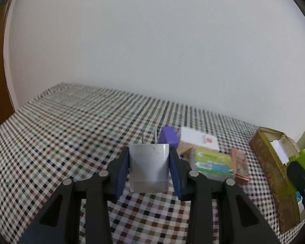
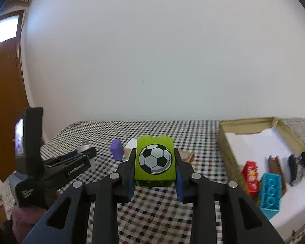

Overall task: Organize rigid objects
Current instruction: 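Grasp the green soccer-ball block with the right tool while the left tool grasps the white charger plug, then carry the soccer-ball block and white plug over the gold tin tray with both tools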

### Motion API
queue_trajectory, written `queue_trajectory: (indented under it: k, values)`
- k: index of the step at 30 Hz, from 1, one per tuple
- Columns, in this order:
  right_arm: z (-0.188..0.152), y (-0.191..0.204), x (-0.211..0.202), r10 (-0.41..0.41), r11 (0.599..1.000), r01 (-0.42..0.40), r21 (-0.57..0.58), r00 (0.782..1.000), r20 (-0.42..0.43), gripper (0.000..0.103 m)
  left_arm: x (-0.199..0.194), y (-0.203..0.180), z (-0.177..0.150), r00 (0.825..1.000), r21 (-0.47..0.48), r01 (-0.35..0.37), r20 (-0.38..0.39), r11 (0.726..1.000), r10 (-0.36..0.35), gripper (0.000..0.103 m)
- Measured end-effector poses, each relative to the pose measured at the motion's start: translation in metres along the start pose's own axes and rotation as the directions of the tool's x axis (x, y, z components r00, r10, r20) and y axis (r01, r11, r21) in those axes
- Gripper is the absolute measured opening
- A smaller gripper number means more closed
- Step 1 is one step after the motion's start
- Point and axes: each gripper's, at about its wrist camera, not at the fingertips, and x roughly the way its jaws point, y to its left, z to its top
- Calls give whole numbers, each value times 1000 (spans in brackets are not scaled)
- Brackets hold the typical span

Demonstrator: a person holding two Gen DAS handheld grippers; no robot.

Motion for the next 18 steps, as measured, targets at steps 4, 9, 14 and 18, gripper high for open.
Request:
queue_trajectory:
  k: [4, 9, 14, 18]
  values:
    - [2, -3, -11, -52, 998, 53, -15, 997, 58, 34, -9, -20, -2, 998, 62, 16, 51, 998, -20, 37]
    - [3, -24, -26, -113, 993, 114, -6, 989, 94, 34, -15, -49, -6, 997, 104, 22, 72, 994, -29, 37]
    - [1, -45, -39, -147, 989, 149, -11, 983, 109, 34, -19, -74, -10, 996, 125, 45, 73, 991, -54, 37]
    - [0, -62, -48, -174, 984, 176, -6, 978, 118, 34, -22, -94, -14, 995, 158, 54, 75, 986, -66, 37]
